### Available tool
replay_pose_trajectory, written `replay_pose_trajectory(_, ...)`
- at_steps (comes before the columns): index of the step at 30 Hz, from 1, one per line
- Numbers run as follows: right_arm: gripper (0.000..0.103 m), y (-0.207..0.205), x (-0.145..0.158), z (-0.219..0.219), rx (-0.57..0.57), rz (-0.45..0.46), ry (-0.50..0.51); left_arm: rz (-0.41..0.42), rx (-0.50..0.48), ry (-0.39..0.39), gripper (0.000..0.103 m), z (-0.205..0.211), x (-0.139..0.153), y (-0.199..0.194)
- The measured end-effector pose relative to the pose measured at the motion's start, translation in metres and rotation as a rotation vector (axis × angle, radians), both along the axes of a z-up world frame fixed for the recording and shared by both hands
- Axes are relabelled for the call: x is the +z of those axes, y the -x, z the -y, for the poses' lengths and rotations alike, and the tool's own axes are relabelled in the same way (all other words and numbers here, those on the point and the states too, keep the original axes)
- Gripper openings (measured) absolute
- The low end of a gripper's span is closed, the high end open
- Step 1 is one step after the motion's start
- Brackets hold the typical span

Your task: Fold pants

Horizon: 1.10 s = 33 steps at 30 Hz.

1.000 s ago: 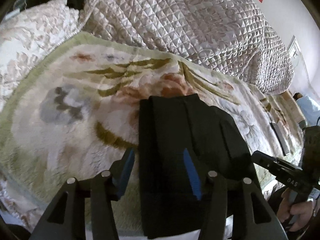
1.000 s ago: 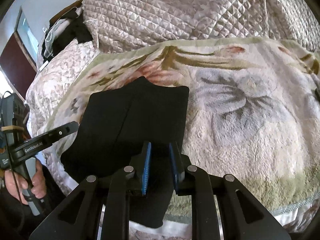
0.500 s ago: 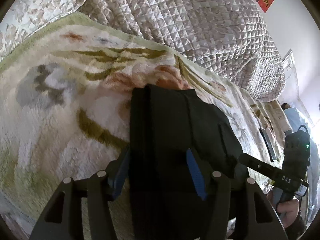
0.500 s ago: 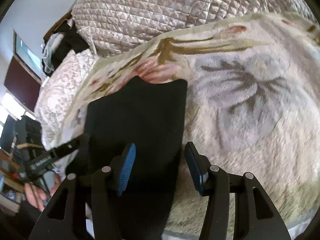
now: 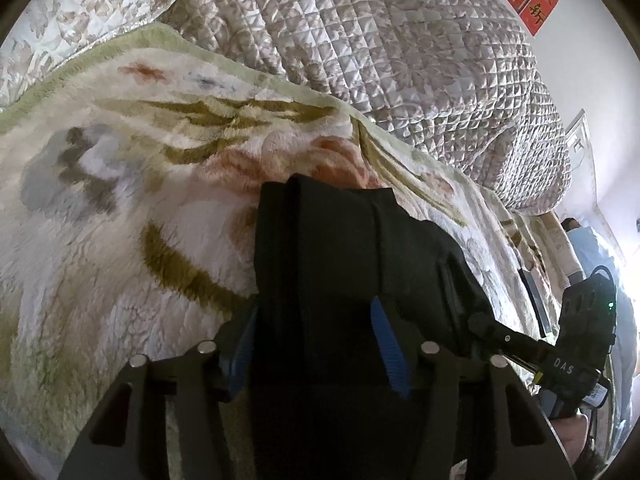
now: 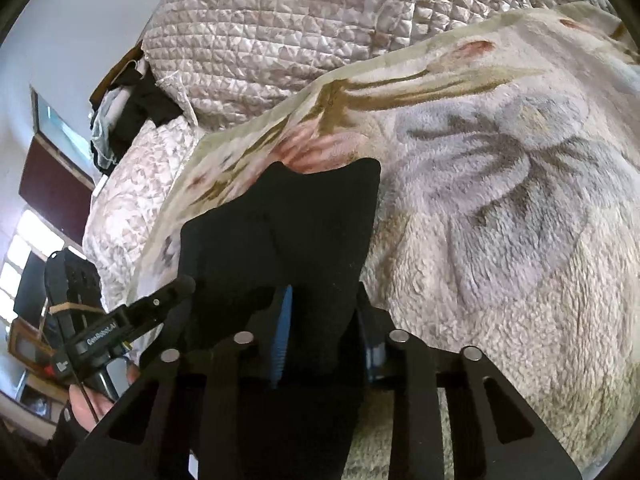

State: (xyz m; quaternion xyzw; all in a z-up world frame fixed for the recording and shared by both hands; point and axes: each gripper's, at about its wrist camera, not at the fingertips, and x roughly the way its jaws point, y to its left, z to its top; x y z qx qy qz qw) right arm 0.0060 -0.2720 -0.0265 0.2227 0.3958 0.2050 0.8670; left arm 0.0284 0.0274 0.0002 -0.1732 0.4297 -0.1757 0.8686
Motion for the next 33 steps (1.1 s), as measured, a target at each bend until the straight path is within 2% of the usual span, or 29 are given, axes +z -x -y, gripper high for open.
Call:
replay_pose_trajectory(3, 0.024, 0.001, 0.0, -0.003, 0.009, 0.012, 0.008, 0.014, 0.018, -0.01, 0.043, -0.002, 0.003, 0.005)
replay_pose_trajectory(8, 0.023, -0.005, -0.004, -0.005, 0.009, 0.007, 0.017, 0.034, 0.019, -0.045, 0.038, 0.003, 0.006, 0.005)
replay_pose_trajectory(12, 0.018, -0.001, 0.003, -0.007, 0.002, 0.021, 0.024, 0.042, 0.021, -0.035, 0.029, 0.002, 0.013, 0.007)
replay_pose_trajectory(15, 0.017, 0.004, 0.019, -0.01, 0.011, 0.064, 0.008, 0.046, 0.017, -0.005, 0.025, 0.001, 0.023, 0.008)
replay_pose_trajectory(21, 0.017, 0.001, 0.049, -0.028, 0.055, 0.111, -0.002, 0.065, -0.015, -0.03, 0.023, 0.006, 0.044, 0.006)
replay_pose_trajectory(24, 0.017, -0.01, 0.062, -0.039, 0.079, 0.132, 0.003, 0.1, -0.012, -0.059, 0.022, 0.003, 0.059, -0.002)
replay_pose_trajectory(28, 0.017, -0.043, 0.074, -0.05, 0.09, 0.14, 0.0, 0.133, -0.019, -0.096, 0.022, -0.002, 0.076, -0.033)
replay_pose_trajectory(33, 0.017, -0.093, 0.072, -0.061, 0.094, 0.106, -0.018, 0.142, -0.021, -0.152, 0.022, -0.006, 0.079, -0.08)
